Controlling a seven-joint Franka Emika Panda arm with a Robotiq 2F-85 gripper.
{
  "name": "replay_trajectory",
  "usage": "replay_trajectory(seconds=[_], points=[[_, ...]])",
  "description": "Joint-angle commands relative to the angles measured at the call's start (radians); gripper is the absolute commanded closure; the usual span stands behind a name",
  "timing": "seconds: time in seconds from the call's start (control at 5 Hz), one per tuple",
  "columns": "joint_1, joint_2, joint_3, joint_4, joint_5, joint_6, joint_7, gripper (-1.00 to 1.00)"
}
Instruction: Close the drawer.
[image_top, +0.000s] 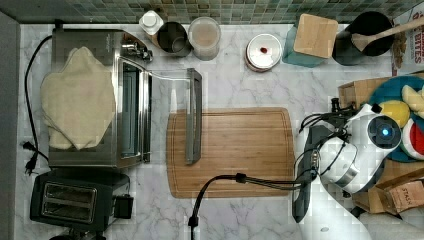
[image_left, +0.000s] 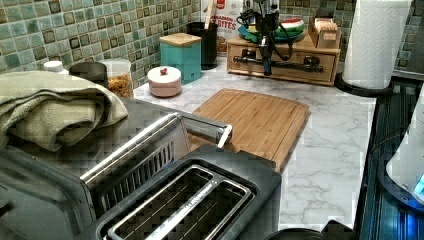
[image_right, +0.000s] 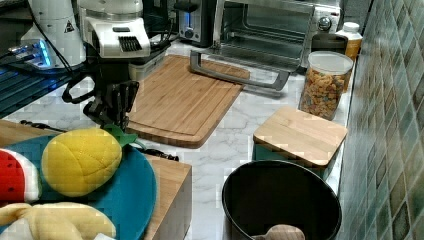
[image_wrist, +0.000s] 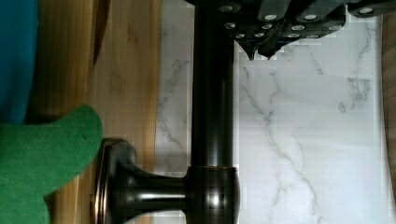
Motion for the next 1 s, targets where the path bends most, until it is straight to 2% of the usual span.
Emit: replay_trajectory(seconds=[0.2, 1.0], points=[[-0.09, -0.064, -0.123, 0.115, -0.028, 0.065, 0.015, 1.0], [-0.075, -0.062, -0.139, 0.115, -0.02, 0.065, 0.01, 1.0]])
